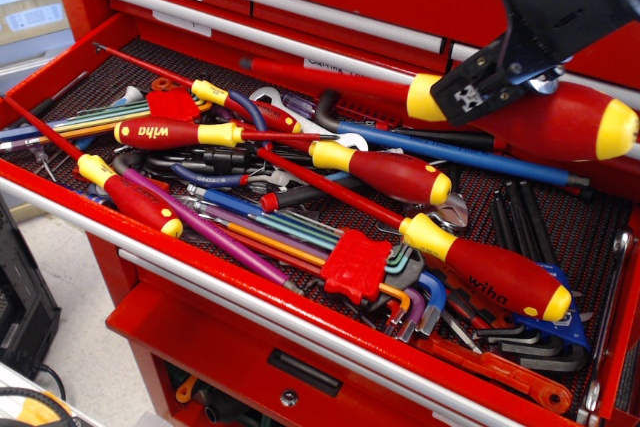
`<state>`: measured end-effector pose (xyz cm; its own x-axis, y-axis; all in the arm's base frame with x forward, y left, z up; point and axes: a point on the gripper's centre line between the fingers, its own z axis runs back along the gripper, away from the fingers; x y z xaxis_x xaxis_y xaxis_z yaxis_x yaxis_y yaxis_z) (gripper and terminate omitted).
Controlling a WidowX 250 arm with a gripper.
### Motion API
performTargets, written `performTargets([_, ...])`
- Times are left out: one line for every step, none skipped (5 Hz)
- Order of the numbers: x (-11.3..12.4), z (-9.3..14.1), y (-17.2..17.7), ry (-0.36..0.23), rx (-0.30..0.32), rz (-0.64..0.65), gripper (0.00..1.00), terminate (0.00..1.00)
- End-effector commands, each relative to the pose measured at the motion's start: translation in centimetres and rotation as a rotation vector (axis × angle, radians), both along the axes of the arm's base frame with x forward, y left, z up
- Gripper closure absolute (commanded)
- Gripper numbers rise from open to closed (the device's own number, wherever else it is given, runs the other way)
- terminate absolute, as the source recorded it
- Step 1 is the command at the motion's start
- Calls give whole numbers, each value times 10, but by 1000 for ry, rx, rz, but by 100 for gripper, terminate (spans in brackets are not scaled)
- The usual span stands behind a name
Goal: Pick up red srewdriver
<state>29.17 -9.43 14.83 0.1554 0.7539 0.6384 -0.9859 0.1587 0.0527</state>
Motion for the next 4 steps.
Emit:
performTargets([0, 56, 1, -84, 53, 4, 100, 0])
performTargets([-2, 77, 7, -37, 67, -15, 100, 0])
performTargets([-8, 79, 7, -16, 58, -17, 100, 0])
performTargets([-15, 73, 5, -25, 69, -23, 100, 100])
